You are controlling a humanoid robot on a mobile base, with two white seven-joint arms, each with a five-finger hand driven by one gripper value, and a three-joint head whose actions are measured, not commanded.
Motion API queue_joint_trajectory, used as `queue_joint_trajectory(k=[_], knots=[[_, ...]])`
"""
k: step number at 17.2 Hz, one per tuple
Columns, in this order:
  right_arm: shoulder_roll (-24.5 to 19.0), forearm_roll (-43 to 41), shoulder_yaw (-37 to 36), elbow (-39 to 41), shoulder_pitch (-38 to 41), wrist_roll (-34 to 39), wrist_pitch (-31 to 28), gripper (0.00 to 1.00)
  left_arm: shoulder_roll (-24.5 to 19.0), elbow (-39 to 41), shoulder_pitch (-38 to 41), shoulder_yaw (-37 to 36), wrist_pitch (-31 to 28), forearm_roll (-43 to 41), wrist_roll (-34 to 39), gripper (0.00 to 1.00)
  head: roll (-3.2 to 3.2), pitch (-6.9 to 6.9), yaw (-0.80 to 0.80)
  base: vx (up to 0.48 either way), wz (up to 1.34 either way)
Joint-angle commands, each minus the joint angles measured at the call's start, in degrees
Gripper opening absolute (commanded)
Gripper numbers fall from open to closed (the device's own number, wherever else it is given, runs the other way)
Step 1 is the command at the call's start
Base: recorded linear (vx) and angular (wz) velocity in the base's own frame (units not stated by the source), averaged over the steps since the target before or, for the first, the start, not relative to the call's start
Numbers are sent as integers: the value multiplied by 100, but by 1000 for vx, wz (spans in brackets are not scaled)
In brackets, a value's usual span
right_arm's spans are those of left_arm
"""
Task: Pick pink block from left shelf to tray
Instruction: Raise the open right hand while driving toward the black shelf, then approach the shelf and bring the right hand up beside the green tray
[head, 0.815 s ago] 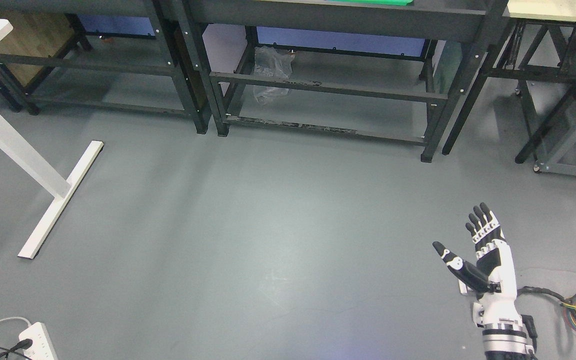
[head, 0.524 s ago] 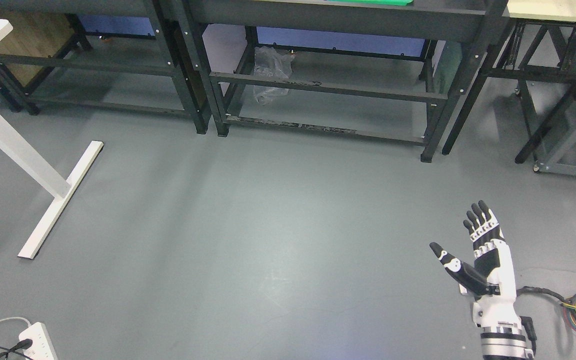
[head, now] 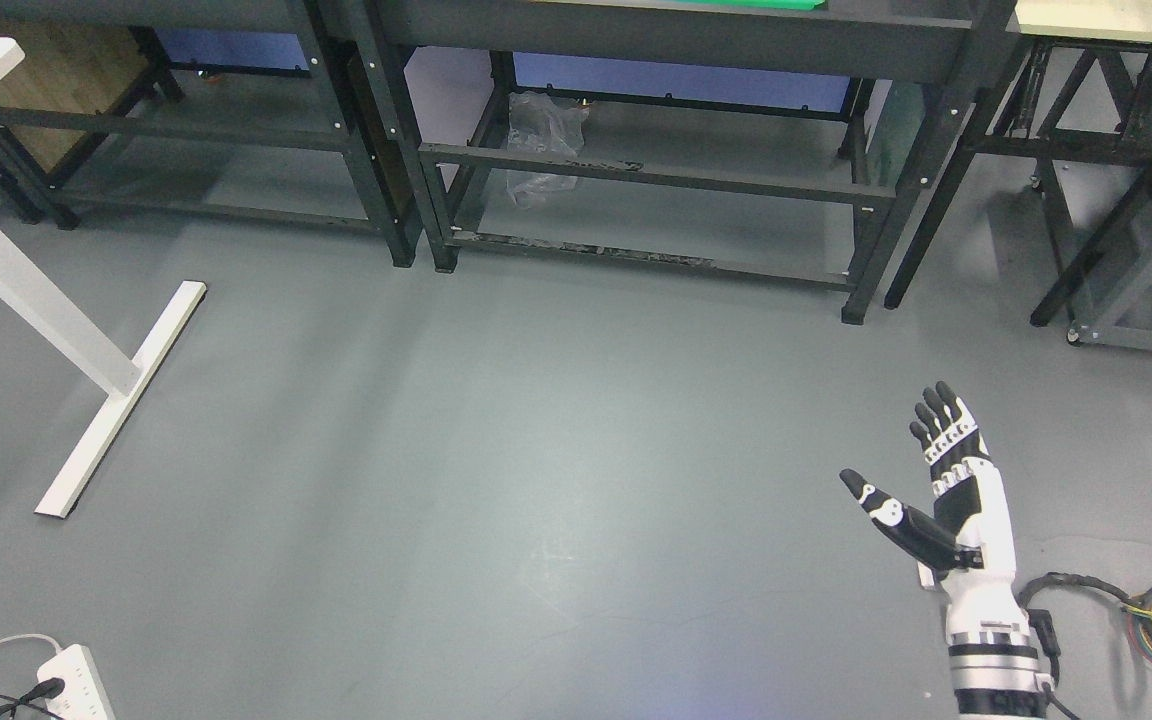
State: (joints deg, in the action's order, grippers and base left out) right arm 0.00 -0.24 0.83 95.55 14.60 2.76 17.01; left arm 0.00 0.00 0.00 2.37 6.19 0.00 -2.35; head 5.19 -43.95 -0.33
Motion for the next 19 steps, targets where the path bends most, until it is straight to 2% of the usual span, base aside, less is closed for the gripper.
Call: queue_joint_trajectory(k=[1, 3, 6, 9, 11, 15, 17, 19], knots=[[100, 3952, -267, 16, -702, -248, -461, 100, -100, 100, -132, 0, 5, -9, -2, 100, 0, 0, 0, 15, -6], [100, 4819, -268, 25, -791, -398, -374, 100, -100, 100, -132, 0, 5, -9, -2, 100, 0, 0, 0, 24, -3], [140, 5093, -172, 34, -844, -408, -312, 98, -100, 100, -132, 0, 5, -9, -2, 100, 0, 0, 0, 48, -1], [140, 6436, -136, 25, -809, -748, -444, 94, -100, 100, -132, 0, 5, -9, -2, 100, 0, 0, 0, 98, -47], [201, 6493, -92, -2, -827, -794, -383, 99, -100, 100, -132, 0, 5, -9, -2, 100, 0, 0, 0, 126, -53], [106, 6405, -92, 77, -792, -917, -303, 99, -100, 100, -132, 0, 5, -9, -2, 100, 0, 0, 0, 160, -63], [100, 6028, -136, 235, -792, -873, -627, 99, -100, 100, -132, 0, 5, -9, -2, 100, 0, 0, 0, 186, -74], [100, 6018, -258, 315, -835, -926, -1031, 98, -100, 100, -132, 0, 5, -9, -2, 100, 0, 0, 0, 197, -31]])
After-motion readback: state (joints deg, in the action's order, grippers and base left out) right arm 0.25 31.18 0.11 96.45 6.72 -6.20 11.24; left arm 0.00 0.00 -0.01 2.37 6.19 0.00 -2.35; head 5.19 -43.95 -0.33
